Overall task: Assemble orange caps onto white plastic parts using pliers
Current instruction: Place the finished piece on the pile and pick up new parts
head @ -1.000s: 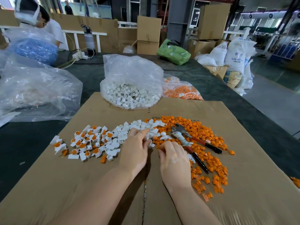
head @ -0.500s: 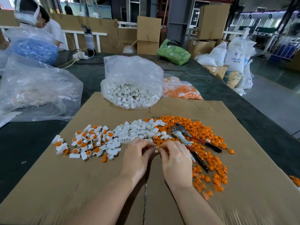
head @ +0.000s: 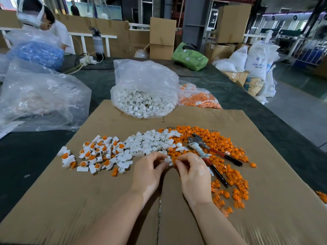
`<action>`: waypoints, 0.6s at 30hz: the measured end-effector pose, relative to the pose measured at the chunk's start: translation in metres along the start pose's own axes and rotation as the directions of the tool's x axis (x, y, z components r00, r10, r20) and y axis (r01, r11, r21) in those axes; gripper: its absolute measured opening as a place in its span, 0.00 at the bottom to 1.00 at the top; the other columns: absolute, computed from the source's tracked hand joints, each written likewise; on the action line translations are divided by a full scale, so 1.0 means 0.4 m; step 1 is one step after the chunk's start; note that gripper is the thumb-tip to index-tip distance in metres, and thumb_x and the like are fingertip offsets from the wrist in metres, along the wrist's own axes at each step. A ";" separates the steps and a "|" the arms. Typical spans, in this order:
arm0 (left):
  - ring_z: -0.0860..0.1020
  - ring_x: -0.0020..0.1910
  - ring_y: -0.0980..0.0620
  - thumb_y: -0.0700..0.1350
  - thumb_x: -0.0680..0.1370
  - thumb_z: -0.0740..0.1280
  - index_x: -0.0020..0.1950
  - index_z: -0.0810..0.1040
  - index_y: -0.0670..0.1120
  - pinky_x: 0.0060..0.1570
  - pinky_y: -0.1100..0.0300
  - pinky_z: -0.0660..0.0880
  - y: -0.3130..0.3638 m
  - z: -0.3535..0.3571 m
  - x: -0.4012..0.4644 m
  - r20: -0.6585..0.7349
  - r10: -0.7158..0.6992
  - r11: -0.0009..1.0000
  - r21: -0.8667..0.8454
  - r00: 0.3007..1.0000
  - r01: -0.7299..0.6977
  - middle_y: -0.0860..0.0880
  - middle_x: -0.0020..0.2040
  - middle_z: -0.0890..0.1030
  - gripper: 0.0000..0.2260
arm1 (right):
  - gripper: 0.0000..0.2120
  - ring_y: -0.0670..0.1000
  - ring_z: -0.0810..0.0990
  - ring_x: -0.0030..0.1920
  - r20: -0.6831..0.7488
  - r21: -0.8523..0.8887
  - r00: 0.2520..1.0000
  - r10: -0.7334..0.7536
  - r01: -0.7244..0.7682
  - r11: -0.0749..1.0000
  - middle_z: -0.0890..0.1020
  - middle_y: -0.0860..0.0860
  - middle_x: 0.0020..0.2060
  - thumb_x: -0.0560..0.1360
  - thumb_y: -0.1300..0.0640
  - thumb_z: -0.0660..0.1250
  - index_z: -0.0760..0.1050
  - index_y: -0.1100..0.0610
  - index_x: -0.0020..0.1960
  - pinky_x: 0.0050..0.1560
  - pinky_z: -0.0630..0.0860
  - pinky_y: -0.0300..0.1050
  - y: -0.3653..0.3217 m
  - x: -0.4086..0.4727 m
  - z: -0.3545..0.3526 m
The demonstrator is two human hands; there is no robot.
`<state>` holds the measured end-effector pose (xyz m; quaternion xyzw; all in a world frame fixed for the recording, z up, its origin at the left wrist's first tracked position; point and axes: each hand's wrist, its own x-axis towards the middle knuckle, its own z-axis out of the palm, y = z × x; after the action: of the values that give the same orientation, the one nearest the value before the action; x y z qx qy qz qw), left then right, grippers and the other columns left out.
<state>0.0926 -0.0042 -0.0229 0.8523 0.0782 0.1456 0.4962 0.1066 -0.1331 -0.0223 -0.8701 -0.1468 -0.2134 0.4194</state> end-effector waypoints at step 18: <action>0.80 0.37 0.56 0.41 0.77 0.67 0.44 0.78 0.43 0.39 0.70 0.72 0.005 -0.007 -0.009 0.074 -0.073 0.973 -0.214 0.995 0.087 0.47 0.36 0.82 0.03 | 0.11 0.50 0.74 0.31 -0.025 -0.207 0.989 -0.143 0.135 0.969 0.75 0.48 0.29 0.68 0.62 0.76 0.74 0.57 0.34 0.37 0.68 0.46 -0.012 -0.008 0.003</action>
<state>0.0882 -0.0040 -0.0205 0.7936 0.0797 0.1052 0.5939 0.1019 -0.1296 -0.0215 -0.8919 -0.1762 -0.2733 0.3143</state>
